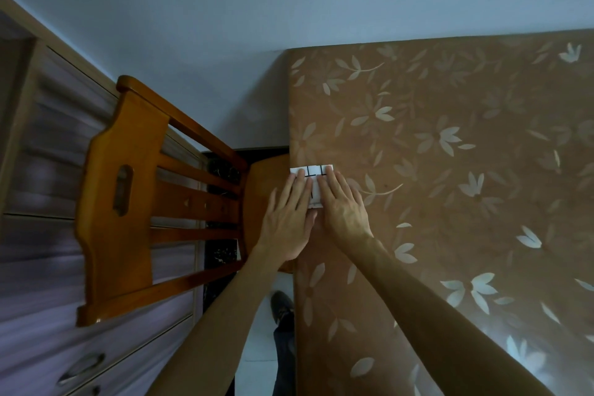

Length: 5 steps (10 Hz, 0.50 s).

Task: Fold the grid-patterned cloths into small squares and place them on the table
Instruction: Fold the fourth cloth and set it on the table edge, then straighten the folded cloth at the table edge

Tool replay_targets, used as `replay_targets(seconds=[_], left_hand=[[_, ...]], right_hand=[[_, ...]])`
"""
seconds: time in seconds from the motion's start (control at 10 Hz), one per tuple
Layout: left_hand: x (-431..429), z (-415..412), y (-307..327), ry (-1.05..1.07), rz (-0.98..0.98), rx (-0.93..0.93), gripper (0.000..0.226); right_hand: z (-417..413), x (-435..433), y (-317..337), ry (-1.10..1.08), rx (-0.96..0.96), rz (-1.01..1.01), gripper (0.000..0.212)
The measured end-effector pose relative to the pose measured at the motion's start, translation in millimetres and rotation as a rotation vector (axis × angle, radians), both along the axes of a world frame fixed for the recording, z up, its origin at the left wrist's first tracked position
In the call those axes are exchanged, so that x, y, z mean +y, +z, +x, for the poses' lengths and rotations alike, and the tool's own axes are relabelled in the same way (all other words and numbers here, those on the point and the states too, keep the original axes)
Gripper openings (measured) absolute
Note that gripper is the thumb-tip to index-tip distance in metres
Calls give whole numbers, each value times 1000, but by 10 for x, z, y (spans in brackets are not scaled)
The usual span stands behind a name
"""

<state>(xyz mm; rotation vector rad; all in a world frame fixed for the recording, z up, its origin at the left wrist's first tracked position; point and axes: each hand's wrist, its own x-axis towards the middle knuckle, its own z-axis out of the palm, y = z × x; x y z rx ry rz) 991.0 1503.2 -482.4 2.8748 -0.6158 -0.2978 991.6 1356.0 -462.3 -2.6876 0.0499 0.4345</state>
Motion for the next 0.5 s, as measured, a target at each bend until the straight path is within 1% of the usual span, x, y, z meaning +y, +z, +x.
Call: replay_targets(seconds=[0.1, 0.2, 0.3, 0.4, 0.5], left_hand=[[43, 45, 88, -34, -17, 88, 64], [34, 59, 297, 24, -70, 134, 60], [-8, -91, 510, 27, -101, 80, 44], [-42, -345, 737, 58, -133, 81, 34], [-80, -639, 972, 102, -86, 162, 31]], right_hand=[[15, 13, 201, -2, 56, 10, 79], [-6, -13, 428, 34, 9, 43, 52], [-148, -102, 588, 37, -24, 60, 45], [-447, -201, 759, 9, -38, 44, 35], [-761, -333, 931, -16, -65, 17, 30]])
